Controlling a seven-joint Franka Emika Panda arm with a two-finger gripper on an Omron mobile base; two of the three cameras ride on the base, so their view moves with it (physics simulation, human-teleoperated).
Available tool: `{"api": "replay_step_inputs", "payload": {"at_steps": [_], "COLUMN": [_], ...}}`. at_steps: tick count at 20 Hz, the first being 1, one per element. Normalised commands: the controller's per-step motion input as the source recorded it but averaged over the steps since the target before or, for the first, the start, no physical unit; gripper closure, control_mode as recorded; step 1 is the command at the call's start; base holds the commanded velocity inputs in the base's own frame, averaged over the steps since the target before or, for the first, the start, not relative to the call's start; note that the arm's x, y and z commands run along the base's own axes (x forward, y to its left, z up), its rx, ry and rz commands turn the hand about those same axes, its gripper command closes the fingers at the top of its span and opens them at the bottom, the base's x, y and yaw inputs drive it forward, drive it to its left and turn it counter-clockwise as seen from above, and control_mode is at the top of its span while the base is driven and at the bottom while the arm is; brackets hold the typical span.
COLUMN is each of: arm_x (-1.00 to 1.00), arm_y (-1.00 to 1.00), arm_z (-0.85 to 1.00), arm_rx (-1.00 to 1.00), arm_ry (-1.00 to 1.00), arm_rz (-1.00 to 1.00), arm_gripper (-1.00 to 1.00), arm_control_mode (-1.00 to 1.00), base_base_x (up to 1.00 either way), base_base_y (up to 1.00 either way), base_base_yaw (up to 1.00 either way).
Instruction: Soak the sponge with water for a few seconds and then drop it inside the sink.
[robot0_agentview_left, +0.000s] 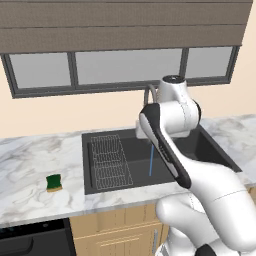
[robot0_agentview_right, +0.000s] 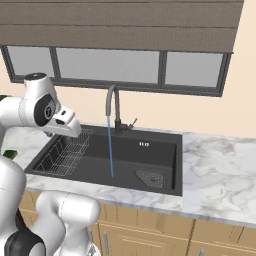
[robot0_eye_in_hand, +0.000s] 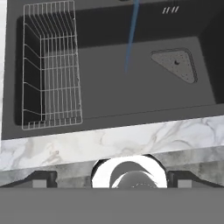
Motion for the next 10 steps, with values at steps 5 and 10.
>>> {"api": "replay_step_inputs", "payload": {"at_steps": [5, 10], "arm_x": [0.15, 0.02], "arm_y": [0.13, 0.19], "arm_z": [-0.02, 0.00], "arm_rx": [0.00, 0.00], "arm_ry": [0.07, 0.02], "arm_rz": [0.00, 0.00], "arm_gripper": [-1.00, -1.00], "arm_control_mode": [-1.00, -1.00], "base_base_x": [0.00, 0.00], "base_base_y": [0.00, 0.00], "base_base_yaw": [0.00, 0.00]}}
